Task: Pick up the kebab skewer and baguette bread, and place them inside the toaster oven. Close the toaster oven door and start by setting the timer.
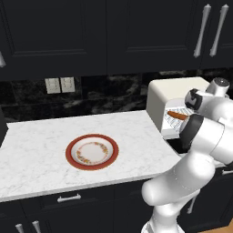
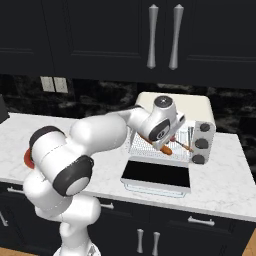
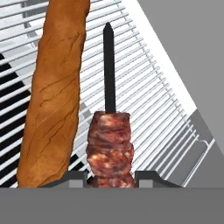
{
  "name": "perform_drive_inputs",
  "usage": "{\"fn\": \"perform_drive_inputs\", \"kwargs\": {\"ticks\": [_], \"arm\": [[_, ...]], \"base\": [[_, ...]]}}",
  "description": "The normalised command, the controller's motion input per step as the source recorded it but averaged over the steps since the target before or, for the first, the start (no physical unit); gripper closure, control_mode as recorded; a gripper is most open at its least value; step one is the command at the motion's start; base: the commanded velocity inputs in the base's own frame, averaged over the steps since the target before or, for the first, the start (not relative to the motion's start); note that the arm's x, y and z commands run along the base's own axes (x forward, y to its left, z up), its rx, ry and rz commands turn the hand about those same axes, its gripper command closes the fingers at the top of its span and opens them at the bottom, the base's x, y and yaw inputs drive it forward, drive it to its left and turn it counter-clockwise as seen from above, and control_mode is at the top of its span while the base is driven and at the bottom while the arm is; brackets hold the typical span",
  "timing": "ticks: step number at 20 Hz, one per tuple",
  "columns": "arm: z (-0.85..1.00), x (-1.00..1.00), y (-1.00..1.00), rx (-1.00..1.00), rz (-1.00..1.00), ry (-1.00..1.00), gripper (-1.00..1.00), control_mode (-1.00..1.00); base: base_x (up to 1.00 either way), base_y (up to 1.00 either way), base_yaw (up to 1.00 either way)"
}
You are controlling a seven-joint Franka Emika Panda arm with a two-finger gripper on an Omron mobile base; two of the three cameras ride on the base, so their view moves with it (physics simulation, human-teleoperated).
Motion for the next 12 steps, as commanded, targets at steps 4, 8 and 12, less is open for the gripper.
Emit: {"fn": "perform_drive_inputs", "kwargs": {"ticks": [4, 8, 12], "arm": [[-0.07, 0.05, -0.05, 0.01, -0.14, 0.00, 1.00, -1.00], [-0.04, 0.09, -0.11, 0.02, -0.17, 0.00, 1.00, -1.00], [-0.04, 0.07, -0.23, 0.09, -0.15, 0.00, 1.00, -1.00]], "base": [[0.00, 0.00, 0.00], [0.00, 0.00, 0.00], [0.00, 0.00, 0.00]]}}
